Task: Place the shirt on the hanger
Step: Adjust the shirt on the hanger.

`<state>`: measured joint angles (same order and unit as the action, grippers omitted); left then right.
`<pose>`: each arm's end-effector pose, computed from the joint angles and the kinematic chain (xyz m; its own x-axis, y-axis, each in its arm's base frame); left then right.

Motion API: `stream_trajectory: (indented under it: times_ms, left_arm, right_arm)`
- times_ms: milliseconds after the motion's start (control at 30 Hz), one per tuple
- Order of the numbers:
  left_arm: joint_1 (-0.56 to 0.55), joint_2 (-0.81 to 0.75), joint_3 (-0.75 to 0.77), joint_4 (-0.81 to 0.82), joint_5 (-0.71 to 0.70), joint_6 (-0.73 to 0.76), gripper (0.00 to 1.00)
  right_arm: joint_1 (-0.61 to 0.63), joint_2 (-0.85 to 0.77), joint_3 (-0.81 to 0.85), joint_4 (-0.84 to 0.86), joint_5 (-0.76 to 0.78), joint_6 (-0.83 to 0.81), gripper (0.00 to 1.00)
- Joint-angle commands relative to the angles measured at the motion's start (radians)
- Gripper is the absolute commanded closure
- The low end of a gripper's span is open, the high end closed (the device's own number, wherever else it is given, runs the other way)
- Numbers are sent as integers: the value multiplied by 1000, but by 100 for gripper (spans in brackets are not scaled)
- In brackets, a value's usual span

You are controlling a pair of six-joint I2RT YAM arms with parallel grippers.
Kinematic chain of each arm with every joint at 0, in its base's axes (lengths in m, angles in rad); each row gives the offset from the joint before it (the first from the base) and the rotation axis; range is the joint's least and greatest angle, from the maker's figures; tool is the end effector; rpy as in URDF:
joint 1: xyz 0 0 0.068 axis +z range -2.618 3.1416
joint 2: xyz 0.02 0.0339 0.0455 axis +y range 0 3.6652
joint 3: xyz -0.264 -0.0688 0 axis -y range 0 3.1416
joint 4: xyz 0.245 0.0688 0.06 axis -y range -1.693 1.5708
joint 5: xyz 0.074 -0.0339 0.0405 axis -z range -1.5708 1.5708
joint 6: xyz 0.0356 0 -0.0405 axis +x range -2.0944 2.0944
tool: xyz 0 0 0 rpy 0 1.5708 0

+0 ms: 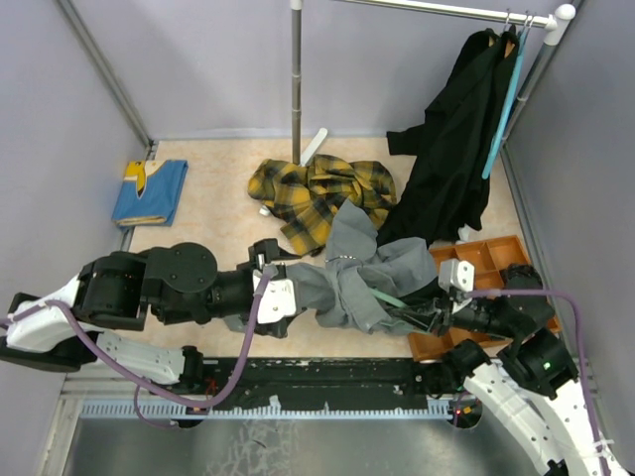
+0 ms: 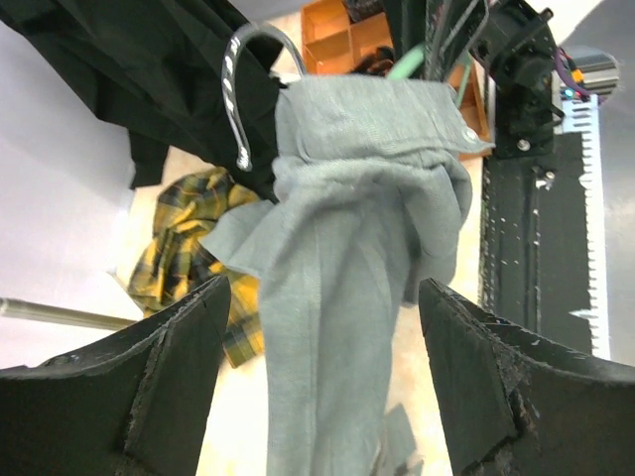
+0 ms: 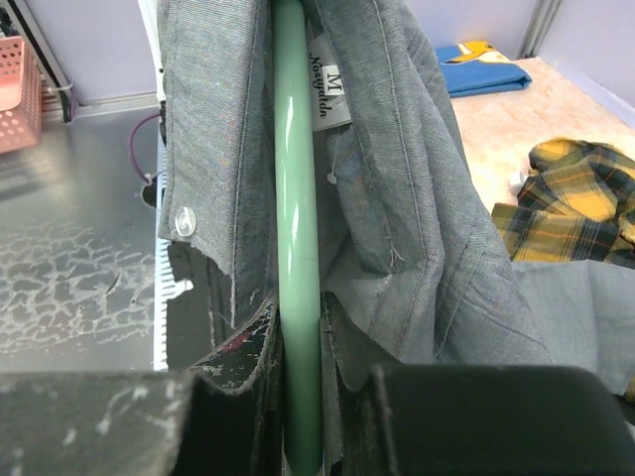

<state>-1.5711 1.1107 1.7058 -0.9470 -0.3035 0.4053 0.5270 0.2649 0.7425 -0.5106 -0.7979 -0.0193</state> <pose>0.0106 -0.1734 0.4999 0.3764 0.4273 -0.8220 0.8770 0.1216 0.4648 0.0339 0.0492 0.3453 -0.0098 -0.0213 -0.9997 -0.9700 0.2433 0.0043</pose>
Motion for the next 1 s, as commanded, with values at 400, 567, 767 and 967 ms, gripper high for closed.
stream_trajectory:
  times_ms: [400,567,767,967]
  left_arm:
    - [-7,25,1,-107,-8,-105,22]
    - [-7,38,11,-102,3,-91,24]
    - [-7,61,2,-115,17,-96,28]
    - [-7,86,-20,-101,80,-101,54]
  right_arm:
    - [-10,-23,121,67,-138,-56,100]
    - [-10,-23,118,63,-149,-67,100]
    - [-9,-25,121,71,-160,-69,100]
    - [-10,-25,107,123,-159,-45,100]
